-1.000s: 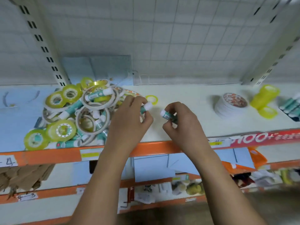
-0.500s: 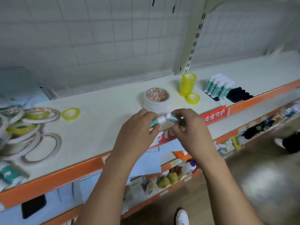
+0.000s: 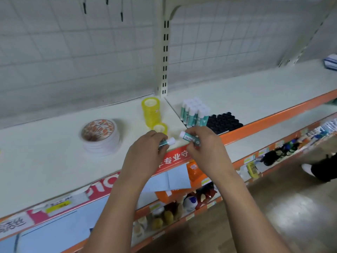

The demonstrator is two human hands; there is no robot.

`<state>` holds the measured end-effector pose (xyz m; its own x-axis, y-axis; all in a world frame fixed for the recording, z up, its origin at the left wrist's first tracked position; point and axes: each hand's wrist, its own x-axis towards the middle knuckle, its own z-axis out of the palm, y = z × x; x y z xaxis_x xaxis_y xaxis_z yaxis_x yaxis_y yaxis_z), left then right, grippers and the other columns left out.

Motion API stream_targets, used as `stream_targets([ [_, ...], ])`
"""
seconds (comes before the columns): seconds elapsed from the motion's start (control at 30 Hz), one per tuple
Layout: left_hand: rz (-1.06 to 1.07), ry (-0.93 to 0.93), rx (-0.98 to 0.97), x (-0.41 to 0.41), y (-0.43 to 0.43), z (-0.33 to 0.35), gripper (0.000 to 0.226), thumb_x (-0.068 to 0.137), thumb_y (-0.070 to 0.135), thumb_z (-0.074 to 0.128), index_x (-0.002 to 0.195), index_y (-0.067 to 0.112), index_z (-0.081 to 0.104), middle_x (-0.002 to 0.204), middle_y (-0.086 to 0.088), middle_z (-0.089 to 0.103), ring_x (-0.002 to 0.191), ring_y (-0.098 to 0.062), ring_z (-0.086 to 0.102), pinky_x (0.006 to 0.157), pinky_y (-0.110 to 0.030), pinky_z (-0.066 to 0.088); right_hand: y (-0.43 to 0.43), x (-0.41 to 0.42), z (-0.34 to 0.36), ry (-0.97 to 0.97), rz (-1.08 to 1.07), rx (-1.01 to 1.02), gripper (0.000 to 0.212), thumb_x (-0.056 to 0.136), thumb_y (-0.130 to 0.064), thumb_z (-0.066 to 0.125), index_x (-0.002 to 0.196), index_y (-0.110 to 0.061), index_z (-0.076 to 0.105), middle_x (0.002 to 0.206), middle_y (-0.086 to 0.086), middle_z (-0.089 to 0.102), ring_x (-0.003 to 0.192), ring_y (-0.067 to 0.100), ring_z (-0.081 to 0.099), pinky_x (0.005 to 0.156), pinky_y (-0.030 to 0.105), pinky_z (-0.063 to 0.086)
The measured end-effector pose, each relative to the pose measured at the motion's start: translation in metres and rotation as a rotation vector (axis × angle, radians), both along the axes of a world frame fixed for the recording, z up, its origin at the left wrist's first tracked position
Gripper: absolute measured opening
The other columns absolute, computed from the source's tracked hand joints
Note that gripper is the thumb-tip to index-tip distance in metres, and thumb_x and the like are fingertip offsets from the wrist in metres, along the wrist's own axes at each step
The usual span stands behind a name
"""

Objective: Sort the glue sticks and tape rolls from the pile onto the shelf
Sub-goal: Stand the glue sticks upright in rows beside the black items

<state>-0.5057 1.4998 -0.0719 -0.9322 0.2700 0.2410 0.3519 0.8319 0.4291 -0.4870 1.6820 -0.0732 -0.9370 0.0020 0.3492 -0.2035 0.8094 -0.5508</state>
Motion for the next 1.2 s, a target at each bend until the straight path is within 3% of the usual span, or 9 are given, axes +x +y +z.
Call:
stream_targets([
  [0.2,0.024,-0.065,-0.059,-0.015,0.028,-0.008,0.027,0.096,0.034,0.054,0.119,0.026,0.064,0.111,0.002,0.062,0.102,-0.020,0.057,0.079,-0.033,0.045,0.024,-0.018,-0.008,-0.013,0.014,-0.009,0.034,0.085,-0.002,0.058,0.117,-0.013,0.064,0.110,0.003,0.061,0.100,0.019,0.056,0.083,0.026,0.046],
  [0.4,0.003,-0.124,-0.029,-0.030,0.037,-0.010,0.027,0.093,0.034,0.058,0.118,0.028,0.065,0.111,0.003,0.062,0.100,-0.019,0.058,0.082,-0.038,0.050,0.025,-0.028,-0.013,-0.026,0.055,0.007,0.031,0.087,-0.004,0.058,0.115,-0.014,0.064,0.108,0.004,0.061,0.098,0.018,0.056,0.083,0.028,0.048],
  [0.53,-0.039,-0.145,0.010,-0.038,0.039,-0.014,0.027,0.091,0.039,0.060,0.116,0.029,0.065,0.107,0.008,0.062,0.095,-0.013,0.058,0.079,-0.033,0.049,0.022,-0.035,-0.016,-0.043,0.043,0.010,0.030,0.088,-0.007,0.058,0.117,-0.012,0.064,0.108,0.003,0.061,0.097,0.018,0.056,0.082,0.026,0.047],
  [0.7,-0.052,-0.070,0.154,-0.056,0.049,-0.011,0.011,0.088,0.033,0.065,0.097,0.026,0.063,0.094,0.009,0.060,0.083,-0.011,0.056,0.068,-0.027,0.042,0.023,-0.035,-0.016,-0.067,0.020,0.007,0.031,0.088,-0.008,0.059,0.118,-0.014,0.064,0.109,0.000,0.062,0.097,0.011,0.056,0.082,0.013,0.040],
  [0.87,-0.102,-0.093,0.274,-0.067,0.055,-0.011,0.010,0.085,0.022,0.069,0.095,0.025,0.066,0.089,0.008,0.067,0.079,-0.009,0.062,0.073,-0.030,0.052,0.022,-0.037,-0.014,-0.087,0.010,-0.035,0.029,0.088,-0.009,0.061,0.116,-0.015,0.065,0.107,-0.001,0.064,0.097,0.011,0.058,0.083,0.019,0.046],
  [0.93,-0.095,-0.128,0.293,-0.069,0.055,-0.013,0.011,0.086,0.021,0.068,0.096,0.023,0.069,0.092,0.005,0.071,0.081,-0.008,0.064,0.077,-0.029,0.053,0.023,-0.038,-0.013,-0.094,0.002,-0.063,0.033,0.086,-0.008,0.064,0.119,-0.015,0.065,0.108,-0.002,0.065,0.097,0.010,0.059,0.082,0.019,0.048],
  [1.07,-0.093,-0.155,0.229,-0.070,0.055,-0.016,0.015,0.087,0.021,0.068,0.102,0.020,0.071,0.098,0.001,0.069,0.086,-0.013,0.064,0.079,-0.031,0.052,0.030,-0.041,-0.009,-0.115,-0.007,-0.128,0.039,0.083,-0.008,0.069,0.121,-0.017,0.063,0.106,-0.008,0.066,0.093,0.002,0.059,0.077,0.003,0.043],
  [1.2,-0.156,-0.077,0.188,-0.069,0.065,-0.012,0.023,0.083,0.014,0.072,0.106,0.016,0.069,0.105,0.001,0.058,0.091,-0.015,0.058,0.078,-0.028,0.047,0.038,-0.047,-0.003,-0.086,0.046,-0.177,0.038,0.082,-0.010,0.073,0.116,-0.018,0.061,0.103,-0.008,0.063,0.097,0.003,0.058,0.081,0.005,0.042],
])
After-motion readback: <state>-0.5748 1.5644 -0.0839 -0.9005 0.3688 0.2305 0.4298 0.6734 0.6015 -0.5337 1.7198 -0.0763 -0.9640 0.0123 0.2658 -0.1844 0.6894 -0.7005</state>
